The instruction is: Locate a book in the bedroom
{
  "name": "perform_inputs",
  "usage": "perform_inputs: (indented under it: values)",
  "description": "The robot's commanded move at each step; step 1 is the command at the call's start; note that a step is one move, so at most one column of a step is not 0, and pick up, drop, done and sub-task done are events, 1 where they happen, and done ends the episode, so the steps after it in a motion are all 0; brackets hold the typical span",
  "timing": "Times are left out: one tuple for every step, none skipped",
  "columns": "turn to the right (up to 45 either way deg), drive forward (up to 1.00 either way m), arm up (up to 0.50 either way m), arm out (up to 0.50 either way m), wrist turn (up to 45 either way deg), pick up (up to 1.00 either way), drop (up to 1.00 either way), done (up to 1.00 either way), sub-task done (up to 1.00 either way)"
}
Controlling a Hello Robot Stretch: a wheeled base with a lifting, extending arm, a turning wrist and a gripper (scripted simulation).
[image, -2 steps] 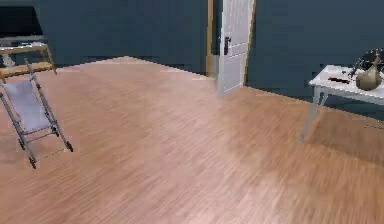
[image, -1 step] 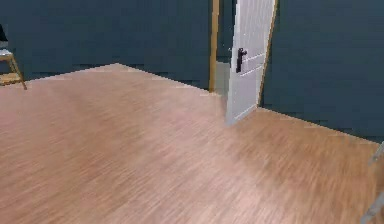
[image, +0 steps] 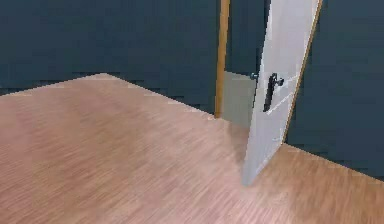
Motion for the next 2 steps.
perform_inputs:
  values:
    - [0.0,1.0,0.0,0.0,0.0,0.0,0.0,0.0,0.0]
    - [6.0,0.0,0.0,0.0,0.0,0.0,0.0,0.0,0.0]
